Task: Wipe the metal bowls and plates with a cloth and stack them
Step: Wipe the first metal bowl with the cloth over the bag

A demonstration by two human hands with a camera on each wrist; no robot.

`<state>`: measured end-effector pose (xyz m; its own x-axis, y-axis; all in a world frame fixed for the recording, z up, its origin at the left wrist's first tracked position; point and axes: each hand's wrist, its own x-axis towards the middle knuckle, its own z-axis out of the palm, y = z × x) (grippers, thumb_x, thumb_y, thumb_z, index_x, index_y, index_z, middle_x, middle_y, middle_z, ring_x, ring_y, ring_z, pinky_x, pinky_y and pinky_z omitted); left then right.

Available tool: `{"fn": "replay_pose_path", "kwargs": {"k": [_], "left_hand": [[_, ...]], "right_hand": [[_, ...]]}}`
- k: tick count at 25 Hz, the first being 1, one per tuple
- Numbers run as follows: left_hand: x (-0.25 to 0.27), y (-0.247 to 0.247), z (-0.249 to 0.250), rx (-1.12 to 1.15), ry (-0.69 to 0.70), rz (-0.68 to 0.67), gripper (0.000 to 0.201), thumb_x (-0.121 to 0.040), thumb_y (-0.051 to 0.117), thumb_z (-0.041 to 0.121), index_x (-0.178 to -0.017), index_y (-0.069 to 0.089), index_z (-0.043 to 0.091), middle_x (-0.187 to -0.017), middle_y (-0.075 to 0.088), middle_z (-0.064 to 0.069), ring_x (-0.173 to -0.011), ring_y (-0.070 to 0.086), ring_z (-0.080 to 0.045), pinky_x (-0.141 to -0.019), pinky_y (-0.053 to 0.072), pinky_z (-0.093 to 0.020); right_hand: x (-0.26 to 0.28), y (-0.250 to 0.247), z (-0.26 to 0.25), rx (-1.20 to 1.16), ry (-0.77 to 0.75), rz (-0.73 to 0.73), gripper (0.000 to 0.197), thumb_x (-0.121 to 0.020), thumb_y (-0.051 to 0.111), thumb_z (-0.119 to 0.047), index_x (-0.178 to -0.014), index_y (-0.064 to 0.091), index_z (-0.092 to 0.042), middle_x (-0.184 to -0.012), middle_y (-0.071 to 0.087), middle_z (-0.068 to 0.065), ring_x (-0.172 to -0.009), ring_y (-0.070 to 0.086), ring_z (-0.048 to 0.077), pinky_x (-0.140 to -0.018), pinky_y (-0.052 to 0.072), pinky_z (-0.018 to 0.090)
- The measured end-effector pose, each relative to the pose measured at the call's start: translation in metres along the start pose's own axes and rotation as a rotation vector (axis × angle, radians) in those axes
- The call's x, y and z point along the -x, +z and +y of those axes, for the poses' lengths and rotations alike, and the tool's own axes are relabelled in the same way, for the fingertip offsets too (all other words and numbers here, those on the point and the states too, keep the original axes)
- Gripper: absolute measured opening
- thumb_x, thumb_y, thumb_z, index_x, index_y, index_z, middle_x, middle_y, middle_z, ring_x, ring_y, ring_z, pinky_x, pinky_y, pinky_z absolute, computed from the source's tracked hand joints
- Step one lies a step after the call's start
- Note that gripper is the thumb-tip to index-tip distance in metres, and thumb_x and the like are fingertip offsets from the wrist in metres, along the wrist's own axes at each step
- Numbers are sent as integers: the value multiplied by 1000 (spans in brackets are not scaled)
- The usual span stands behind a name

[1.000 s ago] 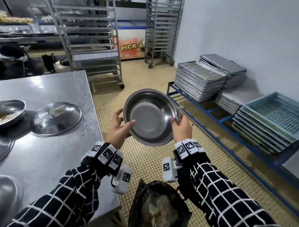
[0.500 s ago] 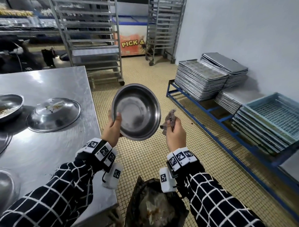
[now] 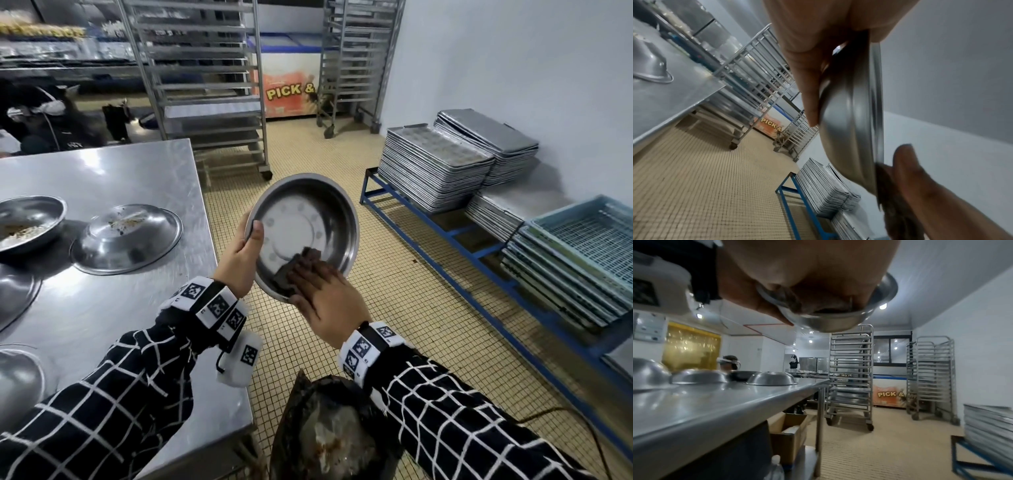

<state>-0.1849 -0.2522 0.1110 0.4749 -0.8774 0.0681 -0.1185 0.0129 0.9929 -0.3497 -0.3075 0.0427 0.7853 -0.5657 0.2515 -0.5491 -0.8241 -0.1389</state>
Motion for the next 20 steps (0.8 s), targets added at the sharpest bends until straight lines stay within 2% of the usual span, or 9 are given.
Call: {"fn": "replay_pose_path", "kwargs": {"k": [2,4,6,8,11,15,17,19,20], "left_hand": [[1,-1,-2,-39,20,-7,51,-101,30,37,-148,27,15,-135,49,0,-118,51,-9,-88,41,-6],[6,7,0,-52,45,17,45,-102,28,35,-145,28,19,-117,51,14,-107,52,1,-74,40,1],[10,12,1,-50,79,46,44,-102,29,34,-145,26,23,-108,47,23,-107,51,-3,-70,42,-3],[8,11,1,-7,111,40,39,-99,31,40,-136,33,28,-108,52,20,-106,55,-8,-77,48,-13],[-1,5,-2,17,123,-11,53,-95,36,52,-140,36,24,-113,60,7,-107,61,-12,-86,53,-29],[1,2,-1,-22,95,-82,61,-91,38,60,-144,33,31,-128,57,-2,-115,59,-18,-91,52,-39],[7,7,2,-40,46,-66,55,-97,33,51,-143,34,22,-131,53,1,-121,53,-8,-100,46,-28],[12,12,2,-55,-12,-61,34,-101,29,38,-129,41,20,-112,57,10,-93,55,19,-80,45,-4],[12,12,2,-50,-37,-83,30,-102,28,35,-123,43,20,-98,58,11,-73,57,20,-65,45,-1]], "right_hand": [[-2,-4,5,70,107,9,79,-89,-14,-59,-147,30,-27,-154,30,-7,-146,10,17,-119,-3,38],[-6,-8,-8,-87,166,11,77,-90,-9,-61,-147,31,-26,-154,29,-4,-147,7,17,-118,-7,34],[-8,-13,-34,-441,165,50,58,-99,13,-51,-145,35,-24,-153,32,-3,-146,11,14,-120,4,33],[-5,-10,-51,-605,129,145,49,-102,22,-44,-143,40,-25,-150,38,-5,-144,19,9,-119,15,33],[4,-1,-35,-334,102,181,56,-100,11,-50,-142,42,-28,-148,41,-9,-145,16,8,-119,16,31],[9,-1,17,77,191,30,59,-98,4,-51,-150,22,-29,-158,19,-5,-147,-7,19,-118,-5,38],[3,-6,33,79,309,74,60,-98,5,-50,-152,9,-25,-161,-1,-2,-144,-18,23,-118,-7,42],[-5,-12,38,-41,367,223,61,-99,13,-47,-153,0,-21,-159,-16,-2,-145,-19,24,-117,3,43],[-8,-17,39,-130,385,298,63,-99,19,-47,-153,0,-20,-159,-17,-2,-146,-13,24,-115,14,41]]}}
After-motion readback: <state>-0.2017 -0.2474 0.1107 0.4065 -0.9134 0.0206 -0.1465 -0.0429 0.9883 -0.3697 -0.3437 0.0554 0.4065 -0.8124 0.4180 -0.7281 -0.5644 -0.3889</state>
